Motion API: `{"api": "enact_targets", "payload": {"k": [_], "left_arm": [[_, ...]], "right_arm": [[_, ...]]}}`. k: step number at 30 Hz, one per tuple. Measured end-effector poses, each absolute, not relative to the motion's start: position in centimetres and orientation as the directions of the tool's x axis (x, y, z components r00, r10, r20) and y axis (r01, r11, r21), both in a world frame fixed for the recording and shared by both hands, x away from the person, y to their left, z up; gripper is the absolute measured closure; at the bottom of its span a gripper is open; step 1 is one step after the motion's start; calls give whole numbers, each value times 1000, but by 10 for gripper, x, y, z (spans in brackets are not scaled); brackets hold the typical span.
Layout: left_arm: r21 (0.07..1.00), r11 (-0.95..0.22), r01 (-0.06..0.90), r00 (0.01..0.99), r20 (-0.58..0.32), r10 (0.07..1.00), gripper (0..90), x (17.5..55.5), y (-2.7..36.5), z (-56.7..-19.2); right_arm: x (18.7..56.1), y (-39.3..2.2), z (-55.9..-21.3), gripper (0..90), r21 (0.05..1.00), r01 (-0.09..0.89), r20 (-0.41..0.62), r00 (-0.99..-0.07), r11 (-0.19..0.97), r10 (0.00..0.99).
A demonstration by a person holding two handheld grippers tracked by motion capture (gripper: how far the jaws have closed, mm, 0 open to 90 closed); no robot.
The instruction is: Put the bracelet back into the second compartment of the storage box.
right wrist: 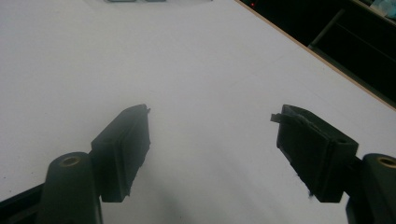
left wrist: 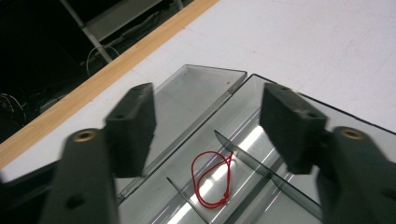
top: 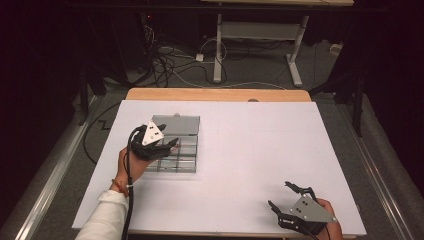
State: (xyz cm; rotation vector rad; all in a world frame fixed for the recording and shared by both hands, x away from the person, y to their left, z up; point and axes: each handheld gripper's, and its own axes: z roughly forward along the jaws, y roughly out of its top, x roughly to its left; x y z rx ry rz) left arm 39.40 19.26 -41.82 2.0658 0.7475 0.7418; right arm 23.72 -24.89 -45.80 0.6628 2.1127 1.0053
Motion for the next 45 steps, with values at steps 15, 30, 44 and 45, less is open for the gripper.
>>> {"api": "enact_targets", "payload": {"k": [15, 30, 44, 45], "left_arm": [[835, -517, 186, 661, 283, 695, 201, 381, 191, -407], [841, -525, 134, 685, 304, 662, 199, 365, 182, -397], [850, -517, 99, 711, 303, 635, 196, 353, 171, -391], [851, -516, 95, 712, 304, 633, 196, 353, 171, -390]], "right_arm": [[236, -249, -457, 262, 813, 147, -364, -626, 563, 690], [236, -250, -457, 263, 813, 148, -366, -623, 564, 691], [236, -251, -456, 263, 814, 148, -365, -622, 562, 693], [236, -251, -456, 263, 814, 148, -365, -622, 562, 693]]}}
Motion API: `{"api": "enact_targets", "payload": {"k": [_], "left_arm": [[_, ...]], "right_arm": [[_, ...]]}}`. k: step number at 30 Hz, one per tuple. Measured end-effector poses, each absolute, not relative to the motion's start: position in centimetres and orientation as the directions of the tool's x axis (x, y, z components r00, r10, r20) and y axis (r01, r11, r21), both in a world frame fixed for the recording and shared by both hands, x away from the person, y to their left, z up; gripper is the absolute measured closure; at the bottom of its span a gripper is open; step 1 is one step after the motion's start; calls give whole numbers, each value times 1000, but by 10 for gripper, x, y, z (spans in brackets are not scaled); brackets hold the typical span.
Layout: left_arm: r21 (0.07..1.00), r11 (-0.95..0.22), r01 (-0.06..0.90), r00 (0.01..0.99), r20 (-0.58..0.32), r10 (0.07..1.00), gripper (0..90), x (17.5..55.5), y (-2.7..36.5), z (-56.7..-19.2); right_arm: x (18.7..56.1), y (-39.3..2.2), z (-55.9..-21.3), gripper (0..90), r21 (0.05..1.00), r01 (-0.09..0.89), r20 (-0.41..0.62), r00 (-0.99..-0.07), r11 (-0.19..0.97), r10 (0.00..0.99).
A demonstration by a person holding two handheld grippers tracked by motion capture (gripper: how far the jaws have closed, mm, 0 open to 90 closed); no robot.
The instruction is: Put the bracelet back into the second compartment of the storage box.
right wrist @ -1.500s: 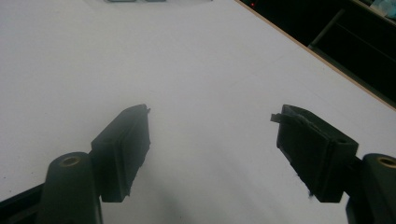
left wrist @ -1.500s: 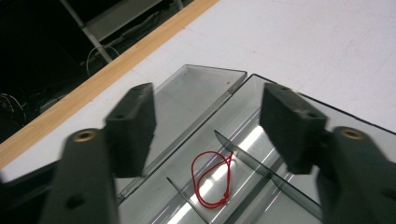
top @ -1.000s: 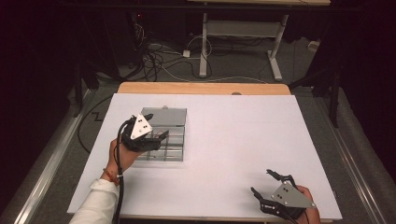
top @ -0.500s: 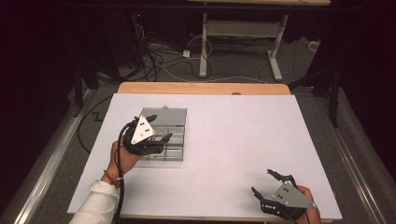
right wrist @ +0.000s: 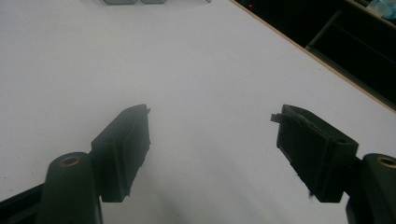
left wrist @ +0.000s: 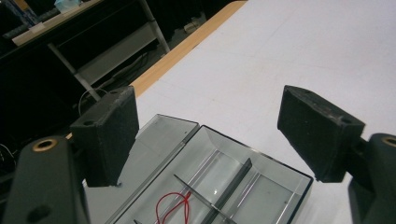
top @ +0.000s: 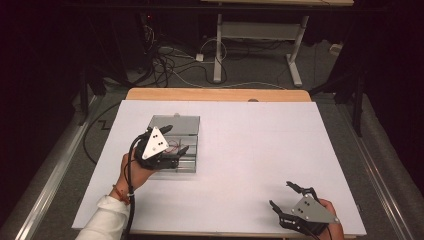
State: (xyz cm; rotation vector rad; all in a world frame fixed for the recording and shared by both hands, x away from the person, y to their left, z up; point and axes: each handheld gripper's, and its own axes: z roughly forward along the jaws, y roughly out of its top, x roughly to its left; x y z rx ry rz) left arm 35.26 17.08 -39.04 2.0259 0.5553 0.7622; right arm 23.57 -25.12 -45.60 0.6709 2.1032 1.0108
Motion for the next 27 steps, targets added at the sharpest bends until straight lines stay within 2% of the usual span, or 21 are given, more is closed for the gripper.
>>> {"api": "enact_targets", "payload": {"k": [27], "left_arm": [[856, -516, 38, 740, 322, 590, 196, 327, 162, -388]], "right_arm": [[235, -250, -456, 263, 813, 143, -368, -624, 564, 689]]}}
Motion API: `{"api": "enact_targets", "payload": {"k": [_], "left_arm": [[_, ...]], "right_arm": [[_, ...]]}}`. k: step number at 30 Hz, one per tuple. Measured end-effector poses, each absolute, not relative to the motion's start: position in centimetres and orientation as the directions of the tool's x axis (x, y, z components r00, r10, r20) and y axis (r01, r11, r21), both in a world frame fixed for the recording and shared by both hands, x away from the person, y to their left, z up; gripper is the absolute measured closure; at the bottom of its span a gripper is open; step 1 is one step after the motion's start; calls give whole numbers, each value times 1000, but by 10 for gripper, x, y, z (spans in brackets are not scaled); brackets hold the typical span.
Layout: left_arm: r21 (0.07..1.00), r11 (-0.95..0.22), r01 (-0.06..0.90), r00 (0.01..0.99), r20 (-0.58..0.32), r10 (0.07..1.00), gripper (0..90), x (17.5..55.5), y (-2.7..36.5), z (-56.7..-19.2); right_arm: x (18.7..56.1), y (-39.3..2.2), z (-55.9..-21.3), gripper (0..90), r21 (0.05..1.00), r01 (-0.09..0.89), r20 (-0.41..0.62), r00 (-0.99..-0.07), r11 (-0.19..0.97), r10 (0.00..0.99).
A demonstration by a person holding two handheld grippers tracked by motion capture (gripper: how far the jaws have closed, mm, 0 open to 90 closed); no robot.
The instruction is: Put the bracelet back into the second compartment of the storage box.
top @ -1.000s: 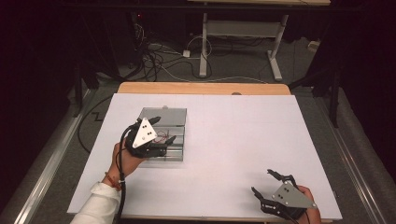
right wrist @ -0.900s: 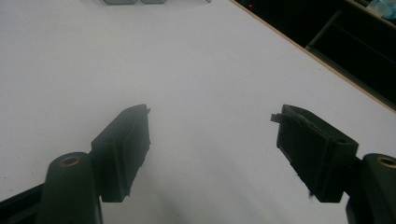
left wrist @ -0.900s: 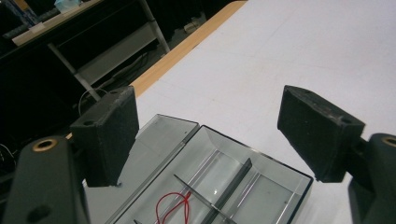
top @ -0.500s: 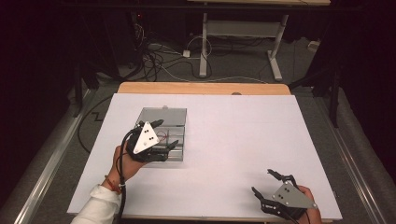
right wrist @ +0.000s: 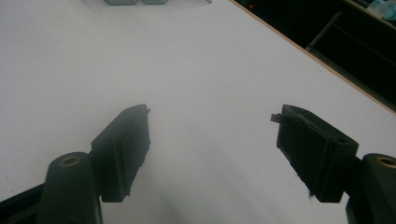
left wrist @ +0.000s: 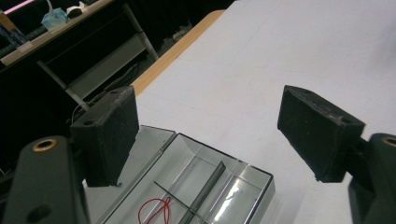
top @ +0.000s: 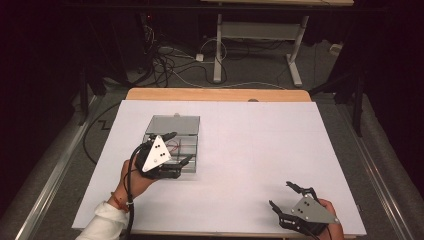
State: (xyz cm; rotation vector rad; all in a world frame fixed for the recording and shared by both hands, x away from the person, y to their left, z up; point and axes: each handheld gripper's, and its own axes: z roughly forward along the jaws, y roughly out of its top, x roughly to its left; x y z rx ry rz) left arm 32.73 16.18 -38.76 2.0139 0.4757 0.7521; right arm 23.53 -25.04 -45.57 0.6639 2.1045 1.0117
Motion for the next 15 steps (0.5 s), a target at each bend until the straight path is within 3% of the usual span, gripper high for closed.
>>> {"api": "enact_targets", "payload": {"k": [15], "left_arm": [[855, -518, 14, 755, 331, 566, 196, 314, 161, -387]], "right_arm": [[235, -250, -455, 260, 814, 143, -369, -622, 563, 691]]}}
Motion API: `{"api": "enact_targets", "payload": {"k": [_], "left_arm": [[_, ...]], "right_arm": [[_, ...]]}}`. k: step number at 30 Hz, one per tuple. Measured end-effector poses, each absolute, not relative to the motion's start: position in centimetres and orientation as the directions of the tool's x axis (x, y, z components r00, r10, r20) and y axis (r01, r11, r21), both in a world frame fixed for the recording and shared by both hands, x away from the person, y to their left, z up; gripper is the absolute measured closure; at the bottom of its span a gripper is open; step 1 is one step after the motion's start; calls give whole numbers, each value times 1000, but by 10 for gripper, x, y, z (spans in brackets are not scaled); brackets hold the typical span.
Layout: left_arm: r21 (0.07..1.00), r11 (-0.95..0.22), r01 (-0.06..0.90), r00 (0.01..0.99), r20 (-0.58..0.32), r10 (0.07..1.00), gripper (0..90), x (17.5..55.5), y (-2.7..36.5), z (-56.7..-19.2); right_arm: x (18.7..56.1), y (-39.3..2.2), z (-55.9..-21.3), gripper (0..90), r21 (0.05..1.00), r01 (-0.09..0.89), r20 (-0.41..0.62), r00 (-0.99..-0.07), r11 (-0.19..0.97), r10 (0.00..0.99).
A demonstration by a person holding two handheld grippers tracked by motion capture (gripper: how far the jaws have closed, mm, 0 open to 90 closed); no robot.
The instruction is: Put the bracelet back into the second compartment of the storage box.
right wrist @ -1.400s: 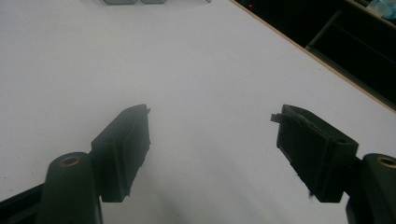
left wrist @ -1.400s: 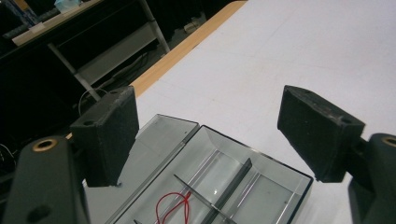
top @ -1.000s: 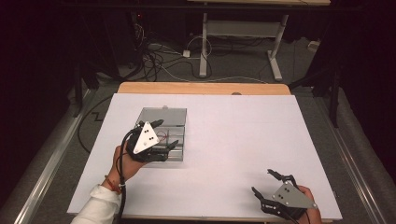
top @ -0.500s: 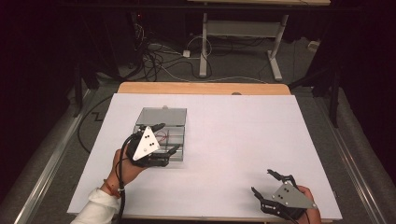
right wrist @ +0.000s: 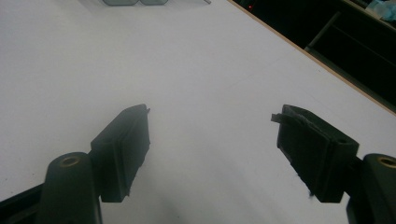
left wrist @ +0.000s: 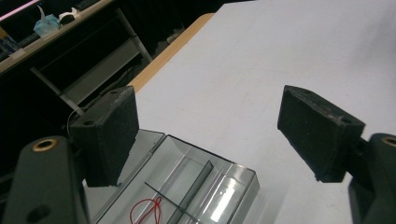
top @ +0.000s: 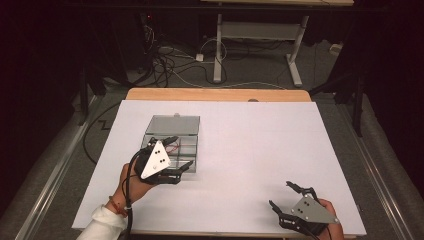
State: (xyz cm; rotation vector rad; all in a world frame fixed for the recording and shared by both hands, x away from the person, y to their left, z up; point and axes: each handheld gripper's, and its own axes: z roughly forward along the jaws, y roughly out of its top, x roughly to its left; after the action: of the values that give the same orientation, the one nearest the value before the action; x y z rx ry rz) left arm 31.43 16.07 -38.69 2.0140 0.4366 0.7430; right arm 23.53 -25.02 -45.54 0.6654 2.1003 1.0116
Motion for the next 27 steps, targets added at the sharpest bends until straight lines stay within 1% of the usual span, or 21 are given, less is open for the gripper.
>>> {"api": "enact_targets", "payload": {"k": [27], "left_arm": [[839, -544, -23, 756, 371, 539, 196, 285, 179, -393]], "right_arm": [[235, -248, -456, 260, 813, 142, -369, -626, 565, 687]]}}
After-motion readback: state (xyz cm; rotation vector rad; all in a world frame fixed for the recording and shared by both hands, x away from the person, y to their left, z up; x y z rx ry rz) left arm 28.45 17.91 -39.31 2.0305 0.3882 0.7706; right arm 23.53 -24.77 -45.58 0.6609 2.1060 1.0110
